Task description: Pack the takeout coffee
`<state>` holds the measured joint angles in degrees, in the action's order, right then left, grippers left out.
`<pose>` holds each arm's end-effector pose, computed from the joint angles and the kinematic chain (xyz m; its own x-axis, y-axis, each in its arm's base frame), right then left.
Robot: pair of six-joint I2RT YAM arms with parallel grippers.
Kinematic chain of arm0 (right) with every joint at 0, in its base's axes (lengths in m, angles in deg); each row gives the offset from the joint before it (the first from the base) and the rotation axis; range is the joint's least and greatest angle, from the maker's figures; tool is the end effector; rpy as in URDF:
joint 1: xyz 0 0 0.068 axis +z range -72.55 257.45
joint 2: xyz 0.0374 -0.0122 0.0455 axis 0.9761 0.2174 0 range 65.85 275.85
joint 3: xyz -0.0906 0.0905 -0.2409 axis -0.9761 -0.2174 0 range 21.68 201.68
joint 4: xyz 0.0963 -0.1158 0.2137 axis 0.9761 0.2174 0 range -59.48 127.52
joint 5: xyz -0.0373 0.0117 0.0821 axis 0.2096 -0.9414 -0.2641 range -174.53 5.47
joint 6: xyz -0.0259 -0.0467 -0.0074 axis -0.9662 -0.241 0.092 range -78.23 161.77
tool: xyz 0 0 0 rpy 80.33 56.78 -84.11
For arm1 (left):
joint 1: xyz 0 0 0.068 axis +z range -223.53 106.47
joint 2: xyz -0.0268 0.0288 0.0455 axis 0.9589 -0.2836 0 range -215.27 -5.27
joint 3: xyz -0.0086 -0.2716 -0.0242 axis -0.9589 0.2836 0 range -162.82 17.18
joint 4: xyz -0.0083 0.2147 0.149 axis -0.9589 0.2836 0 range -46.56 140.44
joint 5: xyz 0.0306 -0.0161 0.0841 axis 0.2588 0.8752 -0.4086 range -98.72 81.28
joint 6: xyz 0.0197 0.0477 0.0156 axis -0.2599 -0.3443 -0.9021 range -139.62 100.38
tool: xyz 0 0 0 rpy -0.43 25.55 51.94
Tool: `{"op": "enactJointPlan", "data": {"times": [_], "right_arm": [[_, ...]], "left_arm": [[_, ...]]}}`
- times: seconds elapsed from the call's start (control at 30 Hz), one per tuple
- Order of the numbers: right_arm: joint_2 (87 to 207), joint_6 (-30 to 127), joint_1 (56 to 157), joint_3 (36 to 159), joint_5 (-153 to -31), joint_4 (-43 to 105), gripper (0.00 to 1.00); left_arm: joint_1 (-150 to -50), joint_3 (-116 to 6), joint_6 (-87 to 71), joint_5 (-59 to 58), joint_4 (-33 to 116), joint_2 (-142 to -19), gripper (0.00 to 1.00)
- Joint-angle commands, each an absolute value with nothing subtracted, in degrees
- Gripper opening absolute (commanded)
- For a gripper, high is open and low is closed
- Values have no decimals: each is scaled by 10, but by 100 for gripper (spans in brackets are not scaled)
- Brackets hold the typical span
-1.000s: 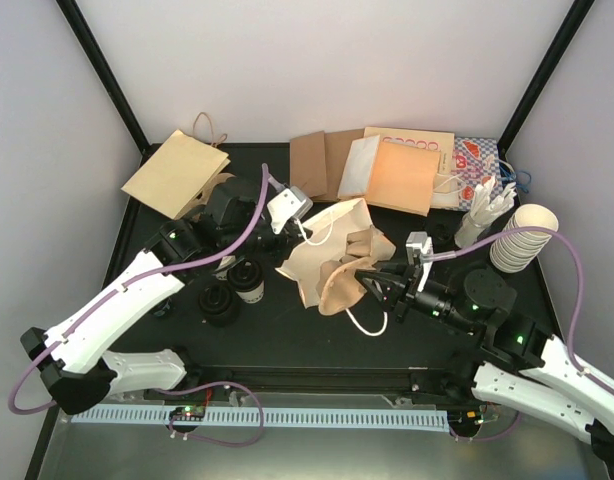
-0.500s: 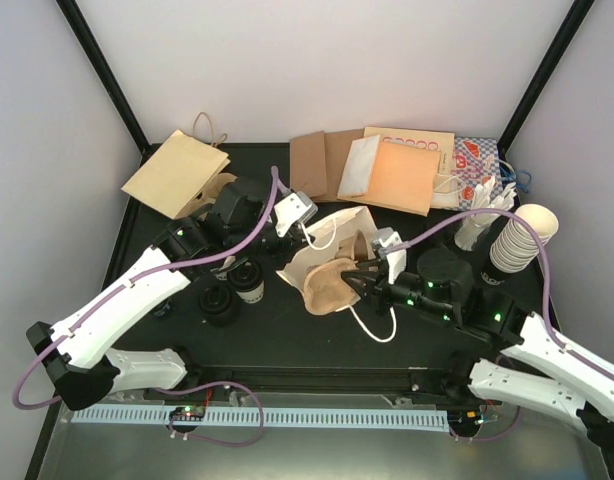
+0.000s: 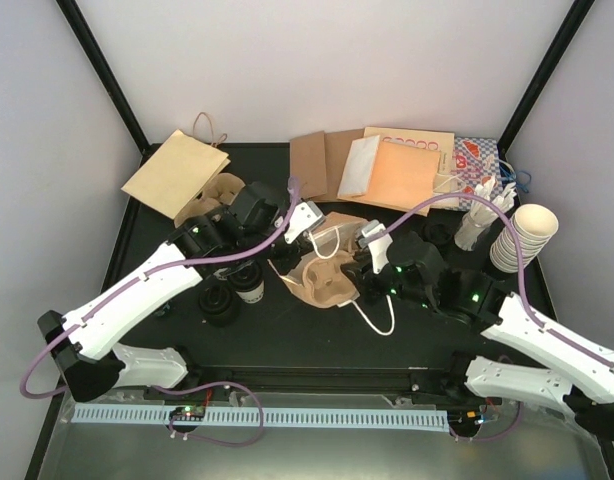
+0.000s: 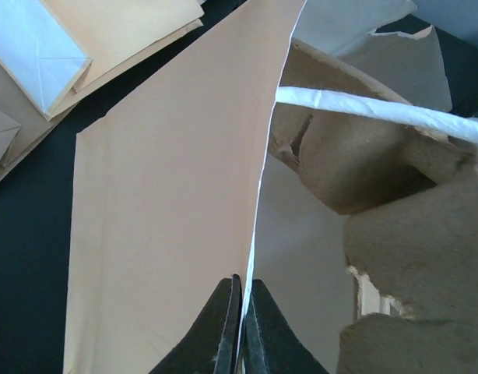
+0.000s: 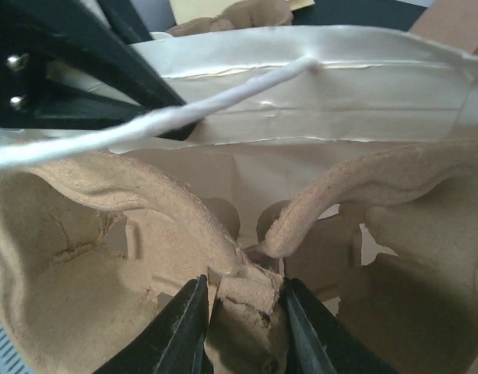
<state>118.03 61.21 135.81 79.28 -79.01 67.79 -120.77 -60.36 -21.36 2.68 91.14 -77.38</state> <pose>0.1022 0.1595 0.3471 -0.5287 -0.2269 -0.8179 -0.6667 0.7074 0.2347 0.1699 -0.1940 0.3744 -0.4316 0.5107 -0.7436 0.8326 0.5427 -0.1105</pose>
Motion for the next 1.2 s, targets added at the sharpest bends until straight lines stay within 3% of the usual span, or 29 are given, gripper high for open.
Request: {"op": "enactJointPlan", "data": {"times": [0.0,0.73,1.17], "right_arm": [[1204,612,1355,822,-719,714,28],[1247,637,1433,774,-560,723,30],[1198,706,1443,770,-491,688,30]], "left_arm": [[-1221,-625,-229,-2,922,-779,2],[-1245,-643,-228,-43,932,-809,2],[-1265,-651,-224,-49,956,-827,2]]}}
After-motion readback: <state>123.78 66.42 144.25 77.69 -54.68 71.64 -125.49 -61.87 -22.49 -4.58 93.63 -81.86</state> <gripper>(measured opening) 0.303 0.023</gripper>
